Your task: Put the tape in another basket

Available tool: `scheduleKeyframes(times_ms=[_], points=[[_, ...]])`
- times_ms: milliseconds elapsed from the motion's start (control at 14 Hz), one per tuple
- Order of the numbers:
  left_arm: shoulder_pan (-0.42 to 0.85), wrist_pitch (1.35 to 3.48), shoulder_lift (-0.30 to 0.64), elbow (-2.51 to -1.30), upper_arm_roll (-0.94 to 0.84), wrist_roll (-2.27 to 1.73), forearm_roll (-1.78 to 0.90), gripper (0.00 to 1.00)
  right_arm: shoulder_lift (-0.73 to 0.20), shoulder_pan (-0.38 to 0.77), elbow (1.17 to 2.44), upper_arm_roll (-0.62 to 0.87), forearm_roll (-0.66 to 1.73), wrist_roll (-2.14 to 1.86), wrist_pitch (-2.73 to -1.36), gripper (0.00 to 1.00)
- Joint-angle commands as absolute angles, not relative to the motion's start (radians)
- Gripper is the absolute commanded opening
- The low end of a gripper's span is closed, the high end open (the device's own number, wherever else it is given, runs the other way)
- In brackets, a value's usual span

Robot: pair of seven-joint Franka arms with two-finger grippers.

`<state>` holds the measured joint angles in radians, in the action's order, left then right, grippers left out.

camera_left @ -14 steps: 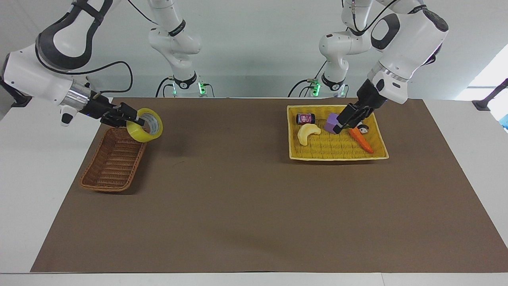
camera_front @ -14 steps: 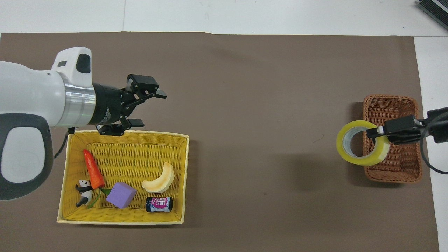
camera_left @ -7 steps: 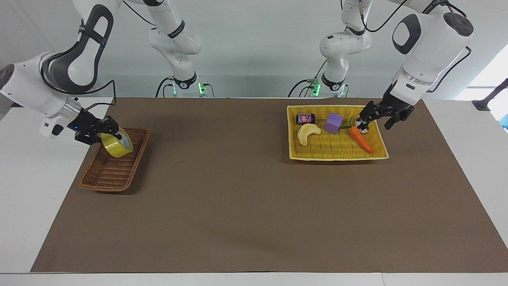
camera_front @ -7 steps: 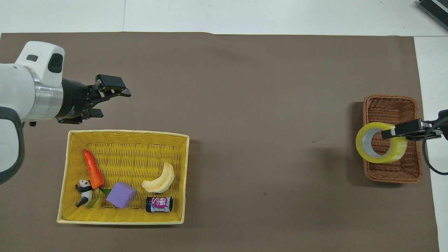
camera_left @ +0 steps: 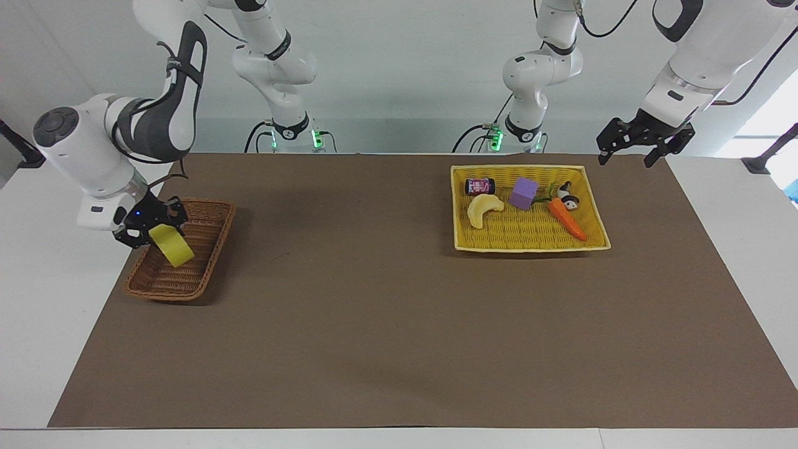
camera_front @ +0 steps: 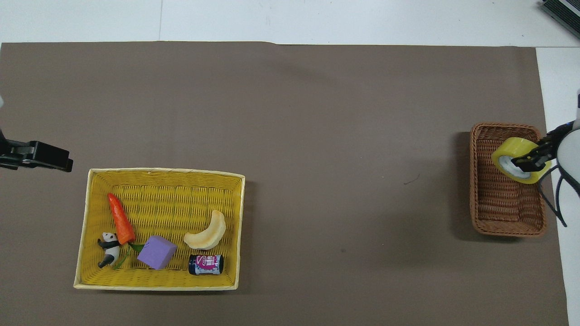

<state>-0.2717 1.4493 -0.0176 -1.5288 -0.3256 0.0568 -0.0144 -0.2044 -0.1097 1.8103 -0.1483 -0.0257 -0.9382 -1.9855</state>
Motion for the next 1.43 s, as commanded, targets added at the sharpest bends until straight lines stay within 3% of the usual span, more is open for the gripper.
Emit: scheduleKeyframes(times_ms=[0, 357, 500, 571, 643, 714, 857, 1143, 1357], points=[[-0.278, 1.413, 0.028, -1.479, -0.337, 0.064, 0.017, 1.0, -0.196, -0.083, 1.838, -0.144, -0.147, -0.89, -2.031, 0.0], [-0.299, 1.411, 0.017, -1.483, -0.336, 0.064, 0.015, 1.0, -0.163, -0.038, 1.919, -0.144, -0.282, -0.77, -2.117, 0.0], [-0.299, 1.411, 0.017, -1.483, -0.336, 0.064, 0.012, 1.0, -0.134, -0.038, 1.975, -0.144, -0.337, -0.758, -2.158, 0.13], [-0.299, 1.411, 0.015, -1.483, -0.336, 0.064, 0.012, 1.0, -0.117, -0.038, 2.014, -0.144, -0.347, -0.753, -2.19, 0.38], [-0.299, 1.413, 0.018, -1.483, -0.336, 0.064, 0.011, 1.0, -0.101, -0.038, 2.04, -0.144, -0.347, -0.735, -2.195, 0.73], [-0.293, 1.411, 0.017, -1.483, -0.334, 0.066, 0.017, 1.0, -0.091, -0.038, 2.057, -0.143, -0.347, -0.712, -2.195, 1.0], [-0.259, 1.416, 0.017, -1.482, -0.281, 0.066, 0.018, 1.0, -0.089, -0.029, 2.057, -0.134, -0.345, -0.666, -2.174, 1.0], [0.036, 1.419, 0.014, -1.482, 0.027, 0.066, 0.017, 1.0, -0.065, 0.05, 2.019, -0.127, -0.328, -0.354, -2.021, 1.0], [0.081, 1.414, 0.008, -1.483, 0.07, 0.063, 0.015, 1.0, 0.003, 0.121, 2.002, -0.127, -0.292, -0.206, -1.901, 1.0]])
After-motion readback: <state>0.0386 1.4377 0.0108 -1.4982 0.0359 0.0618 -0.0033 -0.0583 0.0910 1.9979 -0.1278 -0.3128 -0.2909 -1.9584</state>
